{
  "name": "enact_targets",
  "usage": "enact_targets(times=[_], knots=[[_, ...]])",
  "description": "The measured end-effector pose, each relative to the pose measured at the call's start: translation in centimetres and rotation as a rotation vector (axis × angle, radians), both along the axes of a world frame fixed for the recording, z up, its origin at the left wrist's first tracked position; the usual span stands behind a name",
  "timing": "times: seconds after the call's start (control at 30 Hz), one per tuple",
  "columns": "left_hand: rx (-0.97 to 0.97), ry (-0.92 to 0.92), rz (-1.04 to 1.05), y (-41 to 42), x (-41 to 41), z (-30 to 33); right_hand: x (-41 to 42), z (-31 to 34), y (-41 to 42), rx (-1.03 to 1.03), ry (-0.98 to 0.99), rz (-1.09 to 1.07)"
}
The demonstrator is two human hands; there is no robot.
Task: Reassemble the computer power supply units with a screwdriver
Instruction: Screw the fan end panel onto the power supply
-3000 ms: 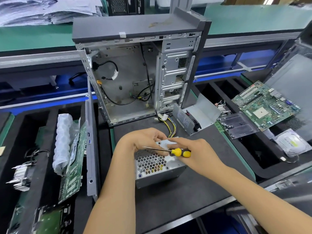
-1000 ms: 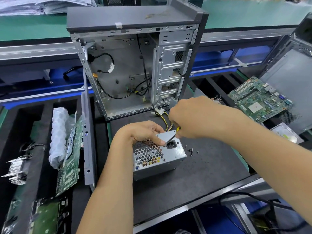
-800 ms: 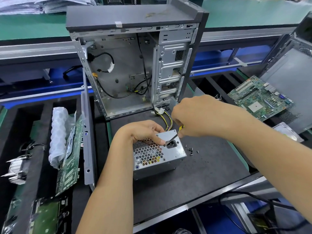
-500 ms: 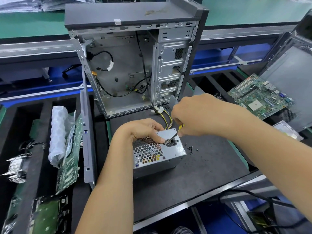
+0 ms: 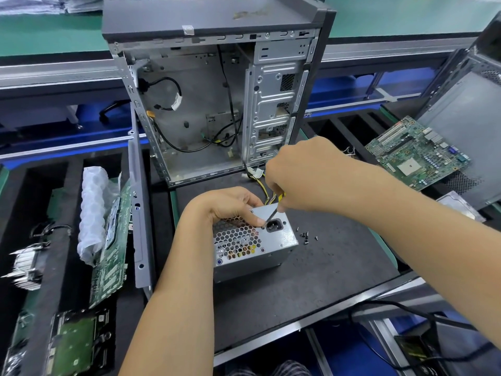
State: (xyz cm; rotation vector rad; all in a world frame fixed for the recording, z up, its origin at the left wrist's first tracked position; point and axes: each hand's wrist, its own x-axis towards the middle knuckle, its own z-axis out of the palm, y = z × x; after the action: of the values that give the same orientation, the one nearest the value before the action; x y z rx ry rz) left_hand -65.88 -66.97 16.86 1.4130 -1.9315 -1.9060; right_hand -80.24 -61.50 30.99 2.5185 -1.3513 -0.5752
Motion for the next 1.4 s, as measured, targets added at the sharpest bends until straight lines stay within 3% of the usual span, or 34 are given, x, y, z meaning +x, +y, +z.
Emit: enact_targets(times=[0.17, 0.37, 0.57, 0.73, 0.97, 1.13, 1.3, 1.4], knots=[[-0.010, -0.010, 0.004, -0.2, 0.0, -0.6, 1.2, -0.2, 0.2, -0.116, 0.111, 0.080], [-0.035, -0.015, 0.067, -0.5, 0.1, -0.7, 1.5, 0.2, 0.0, 0.116, 0.138, 0.091], [-0.029, -0.015, 0.086, -0.3, 0.0, -0.8, 2.2, 0.3, -0.9, -0.066, 0.198, 0.176], [-0.055, -0.031, 0.074, -0.6, 0.1, -0.9, 1.9, 0.2, -1.3, 0.123, 0.212, 0.142], [-0.063, -0.035, 0.077, -0.6, 0.0, -0.8, 2.7, 0.2, -1.8, -0.074, 0.263, 0.226], [-0.078, -0.048, 0.052, -0.4, 0.0, -0.5, 2.8, 0.4, -2.2, 0.141, 0.300, 0.205], [-0.074, -0.028, 0.025, -0.2, 0.1, -0.4, 3.1, 0.8, -2.3, -0.025, 0.310, 0.241], [-0.096, -0.035, 0.075, -0.3, 0.1, -0.6, 3.3, 0.3, -2.5, -0.002, 0.355, 0.258]])
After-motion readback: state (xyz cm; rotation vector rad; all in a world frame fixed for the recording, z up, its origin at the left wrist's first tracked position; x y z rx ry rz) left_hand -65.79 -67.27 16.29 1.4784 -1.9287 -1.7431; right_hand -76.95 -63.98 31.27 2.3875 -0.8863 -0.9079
